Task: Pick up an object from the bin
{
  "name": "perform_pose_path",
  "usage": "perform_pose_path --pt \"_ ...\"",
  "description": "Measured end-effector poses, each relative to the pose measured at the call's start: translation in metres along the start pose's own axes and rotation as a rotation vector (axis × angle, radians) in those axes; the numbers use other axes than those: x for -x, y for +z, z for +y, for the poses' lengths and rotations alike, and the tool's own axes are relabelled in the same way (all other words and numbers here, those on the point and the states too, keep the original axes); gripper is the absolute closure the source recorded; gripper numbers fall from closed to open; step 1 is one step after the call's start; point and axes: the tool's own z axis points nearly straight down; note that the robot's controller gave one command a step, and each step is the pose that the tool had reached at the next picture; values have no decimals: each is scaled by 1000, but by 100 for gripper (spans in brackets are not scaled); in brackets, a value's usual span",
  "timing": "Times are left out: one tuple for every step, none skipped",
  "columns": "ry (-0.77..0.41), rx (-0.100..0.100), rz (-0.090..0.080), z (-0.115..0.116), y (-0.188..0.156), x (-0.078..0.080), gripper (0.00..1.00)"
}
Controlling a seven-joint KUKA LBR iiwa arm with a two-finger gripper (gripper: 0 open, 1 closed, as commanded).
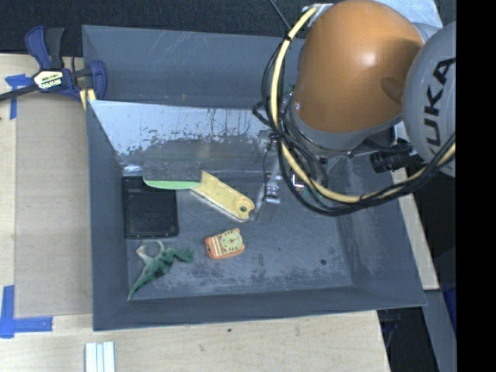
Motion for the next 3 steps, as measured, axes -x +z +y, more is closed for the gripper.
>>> perform_pose_path --pt "-109 7 -16 23 99 15 0" --pt "-96 4 -8 24 122 15 0" --pt "-177 3 -9 6 160 39 0"
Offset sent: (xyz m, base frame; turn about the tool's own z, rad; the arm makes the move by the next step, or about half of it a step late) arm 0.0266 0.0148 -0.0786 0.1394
